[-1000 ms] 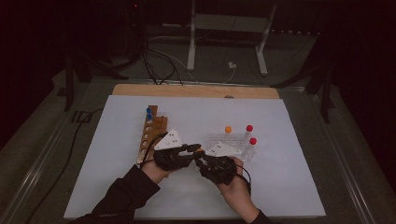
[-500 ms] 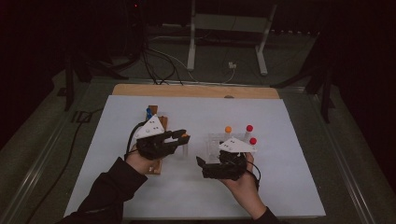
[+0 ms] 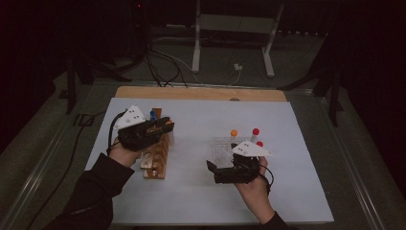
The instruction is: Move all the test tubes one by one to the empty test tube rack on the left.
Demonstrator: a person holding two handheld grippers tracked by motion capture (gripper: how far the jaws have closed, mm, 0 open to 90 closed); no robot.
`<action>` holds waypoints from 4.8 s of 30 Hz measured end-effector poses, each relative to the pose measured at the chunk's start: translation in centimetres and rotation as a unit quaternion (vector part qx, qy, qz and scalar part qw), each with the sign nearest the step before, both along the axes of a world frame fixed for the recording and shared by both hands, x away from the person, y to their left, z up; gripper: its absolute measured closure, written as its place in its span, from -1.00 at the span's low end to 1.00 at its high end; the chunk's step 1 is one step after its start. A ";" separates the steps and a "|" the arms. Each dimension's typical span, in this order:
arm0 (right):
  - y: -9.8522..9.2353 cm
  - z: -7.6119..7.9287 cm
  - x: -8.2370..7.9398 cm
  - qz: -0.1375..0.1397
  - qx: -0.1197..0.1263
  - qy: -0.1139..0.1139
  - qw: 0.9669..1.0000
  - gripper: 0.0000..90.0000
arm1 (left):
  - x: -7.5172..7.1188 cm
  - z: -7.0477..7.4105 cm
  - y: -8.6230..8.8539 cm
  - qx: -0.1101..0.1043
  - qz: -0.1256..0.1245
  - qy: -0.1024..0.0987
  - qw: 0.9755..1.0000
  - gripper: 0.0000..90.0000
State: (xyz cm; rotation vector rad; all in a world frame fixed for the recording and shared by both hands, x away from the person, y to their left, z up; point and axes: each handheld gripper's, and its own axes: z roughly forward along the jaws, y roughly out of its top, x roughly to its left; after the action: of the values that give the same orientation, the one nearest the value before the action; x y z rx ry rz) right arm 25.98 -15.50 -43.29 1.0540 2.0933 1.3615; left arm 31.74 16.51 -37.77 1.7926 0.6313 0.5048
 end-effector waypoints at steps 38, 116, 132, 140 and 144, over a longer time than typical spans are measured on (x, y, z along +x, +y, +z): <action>-0.3 0.0 -0.2 0.011 0.007 -0.010 1.000 -1.00 | 4.7 -7.1 3.6 0.019 0.137 0.037 0.990 0.59; -1.0 -3.9 8.2 -0.218 -0.065 0.075 0.971 0.60 | -1.9 -5.9 2.1 0.002 0.064 0.042 0.997 -0.97; -1.2 -2.3 7.4 -0.213 -0.059 0.033 0.975 0.66 | -1.8 -5.9 2.0 0.007 0.059 0.048 0.997 -0.97; -1.1 0.1 5.7 -0.205 -0.051 -0.019 0.977 0.66 | -1.9 -5.7 1.8 0.006 0.052 0.049 0.997 -0.97; -0.8 1.2 4.8 -0.184 -0.039 -0.028 0.982 0.66 | -2.0 -5.5 1.7 0.004 0.049 0.046 0.998 -0.97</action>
State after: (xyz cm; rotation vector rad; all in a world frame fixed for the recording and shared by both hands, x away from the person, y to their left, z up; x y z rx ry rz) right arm 30.77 -16.34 -42.06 1.2767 1.7834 1.1050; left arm 29.69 18.23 -43.29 1.8074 0.7855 0.4947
